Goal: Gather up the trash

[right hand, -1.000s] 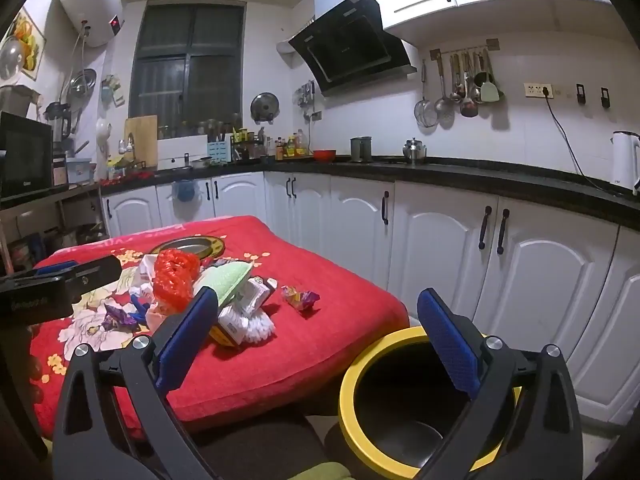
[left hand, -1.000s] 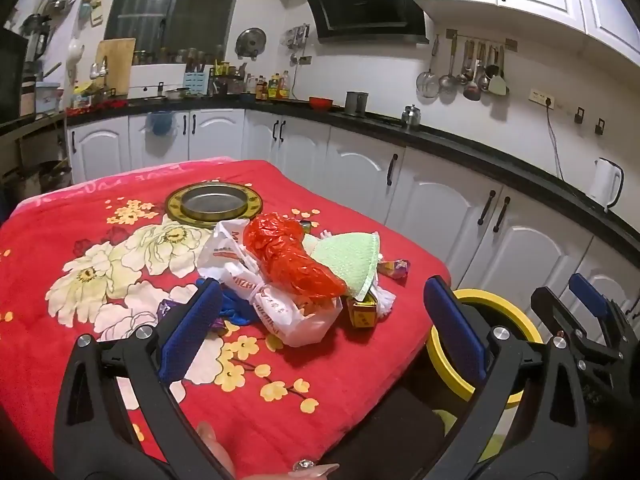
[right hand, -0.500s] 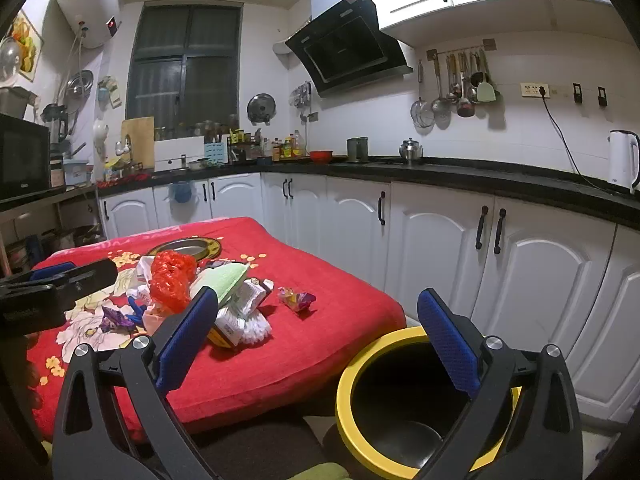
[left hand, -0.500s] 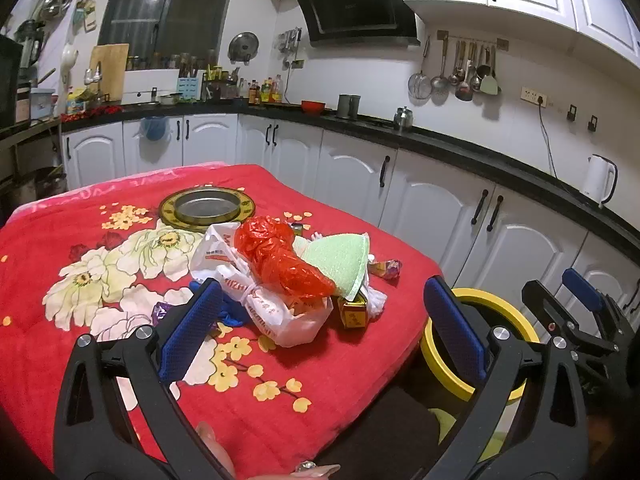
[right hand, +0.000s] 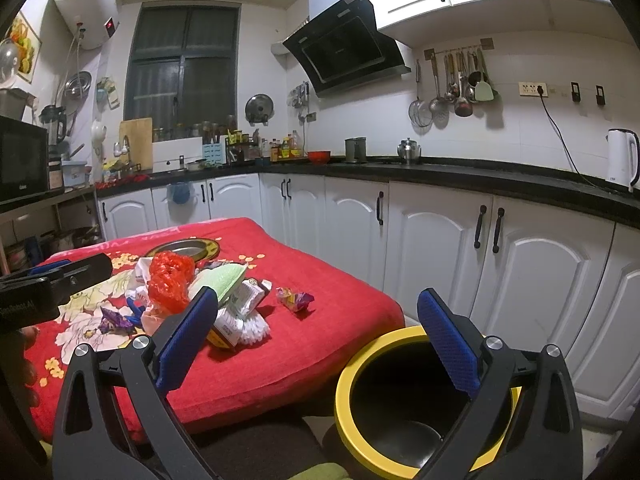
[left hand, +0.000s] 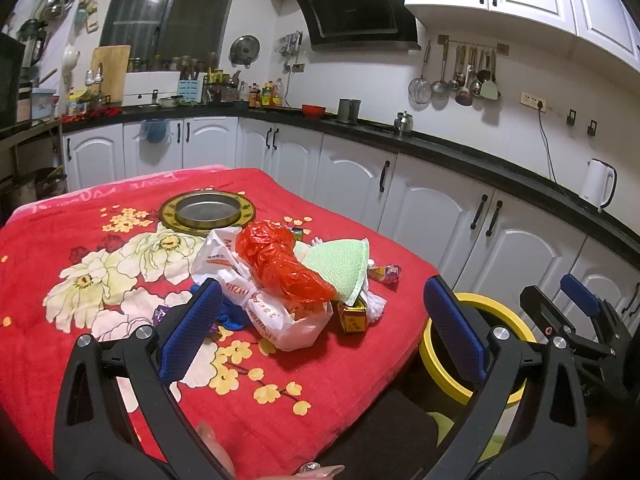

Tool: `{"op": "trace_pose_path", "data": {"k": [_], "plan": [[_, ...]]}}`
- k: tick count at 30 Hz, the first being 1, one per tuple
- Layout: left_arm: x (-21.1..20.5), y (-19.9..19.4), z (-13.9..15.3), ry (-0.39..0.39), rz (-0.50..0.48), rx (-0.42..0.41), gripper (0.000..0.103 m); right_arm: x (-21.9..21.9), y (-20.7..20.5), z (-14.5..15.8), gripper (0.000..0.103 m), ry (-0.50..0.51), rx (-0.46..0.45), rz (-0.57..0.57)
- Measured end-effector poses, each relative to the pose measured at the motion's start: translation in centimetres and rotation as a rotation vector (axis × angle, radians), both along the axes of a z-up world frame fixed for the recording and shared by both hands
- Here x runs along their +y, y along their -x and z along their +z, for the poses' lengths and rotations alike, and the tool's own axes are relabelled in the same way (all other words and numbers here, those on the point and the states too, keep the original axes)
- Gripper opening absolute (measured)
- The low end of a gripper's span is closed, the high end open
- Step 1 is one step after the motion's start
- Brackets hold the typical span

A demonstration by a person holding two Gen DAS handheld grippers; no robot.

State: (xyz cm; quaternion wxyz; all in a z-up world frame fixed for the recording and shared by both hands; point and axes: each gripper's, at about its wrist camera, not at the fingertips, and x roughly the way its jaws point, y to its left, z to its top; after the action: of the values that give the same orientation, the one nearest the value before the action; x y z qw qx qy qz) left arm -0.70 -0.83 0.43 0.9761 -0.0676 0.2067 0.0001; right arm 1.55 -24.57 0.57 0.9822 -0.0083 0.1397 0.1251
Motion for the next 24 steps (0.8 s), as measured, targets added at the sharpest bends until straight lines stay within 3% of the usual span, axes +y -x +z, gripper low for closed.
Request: {"op": "trace_pose_path", "data": {"k": [13, 24], "plan": [[0.1, 0.0, 0.1, 0.002, 0.003, -0.002, 0.093, -0.3, 0.0, 0.1, 0.097, -0.003, 0.002, 0.003], [1.4, -0.4, -0.2, 0.054, 0.005, 0.002, 0.093, 0.7, -0.2, -0.5, 0.097, -0.001, 0.02, 0.057]]}}
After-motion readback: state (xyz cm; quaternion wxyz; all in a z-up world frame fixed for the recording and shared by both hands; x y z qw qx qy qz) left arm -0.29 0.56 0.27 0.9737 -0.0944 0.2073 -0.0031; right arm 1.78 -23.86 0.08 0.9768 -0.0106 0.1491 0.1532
